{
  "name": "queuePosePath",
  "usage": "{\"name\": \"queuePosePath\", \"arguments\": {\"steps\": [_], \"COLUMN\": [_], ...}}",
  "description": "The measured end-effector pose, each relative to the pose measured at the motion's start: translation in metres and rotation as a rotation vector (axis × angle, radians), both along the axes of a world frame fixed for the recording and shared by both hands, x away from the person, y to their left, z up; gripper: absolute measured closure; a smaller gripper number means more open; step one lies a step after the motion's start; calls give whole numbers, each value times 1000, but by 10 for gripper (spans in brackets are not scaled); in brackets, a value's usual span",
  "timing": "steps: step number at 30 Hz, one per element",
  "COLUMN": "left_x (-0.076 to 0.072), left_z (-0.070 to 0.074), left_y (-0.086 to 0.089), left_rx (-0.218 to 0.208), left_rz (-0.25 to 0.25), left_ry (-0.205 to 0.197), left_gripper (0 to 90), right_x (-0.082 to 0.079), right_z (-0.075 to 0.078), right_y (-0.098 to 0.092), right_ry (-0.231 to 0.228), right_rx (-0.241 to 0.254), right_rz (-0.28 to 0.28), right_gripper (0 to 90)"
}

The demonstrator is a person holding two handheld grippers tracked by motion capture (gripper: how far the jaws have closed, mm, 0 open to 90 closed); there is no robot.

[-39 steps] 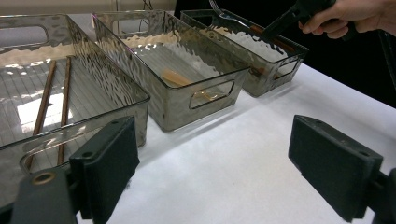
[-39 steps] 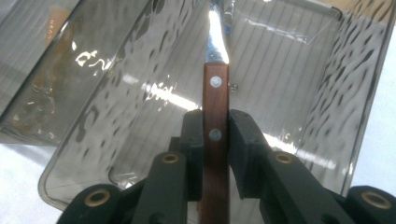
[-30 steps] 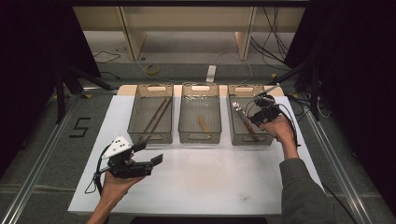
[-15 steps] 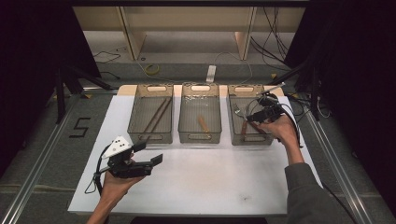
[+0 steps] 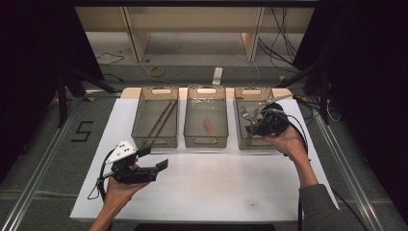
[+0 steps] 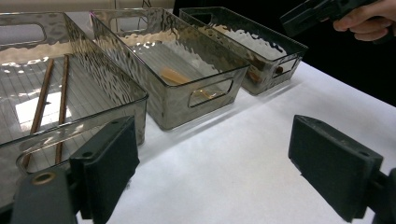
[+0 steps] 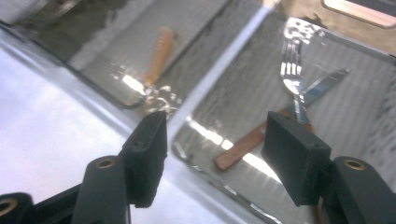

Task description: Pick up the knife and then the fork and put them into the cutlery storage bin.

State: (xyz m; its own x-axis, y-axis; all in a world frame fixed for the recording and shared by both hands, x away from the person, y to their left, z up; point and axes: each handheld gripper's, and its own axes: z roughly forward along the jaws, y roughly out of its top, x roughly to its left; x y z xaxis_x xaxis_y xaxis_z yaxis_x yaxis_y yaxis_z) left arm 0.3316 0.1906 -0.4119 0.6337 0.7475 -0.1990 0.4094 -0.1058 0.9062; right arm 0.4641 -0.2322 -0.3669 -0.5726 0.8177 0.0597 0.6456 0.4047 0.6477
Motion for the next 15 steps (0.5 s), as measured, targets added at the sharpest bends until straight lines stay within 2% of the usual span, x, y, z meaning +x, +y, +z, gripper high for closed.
{"name": "queuePosePath", "arguments": {"steps": [3, 9, 15], "left_x": [0, 0, 0], "left_z": [0, 0, 0], "left_y": [0, -1, -1], "left_rx": [1, 0, 0], "left_rz": [0, -5, -9], "left_ry": [-1, 4, 3], "left_gripper": [151, 151, 151], "right_x": [-7, -22, -43], "right_z": [1, -1, -7], "right_y": [2, 5, 8], "right_ry": [-17, -43, -77], "right_rx": [5, 49, 134], "right_rz": [15, 34, 75], "right_gripper": [380, 350, 347]}}
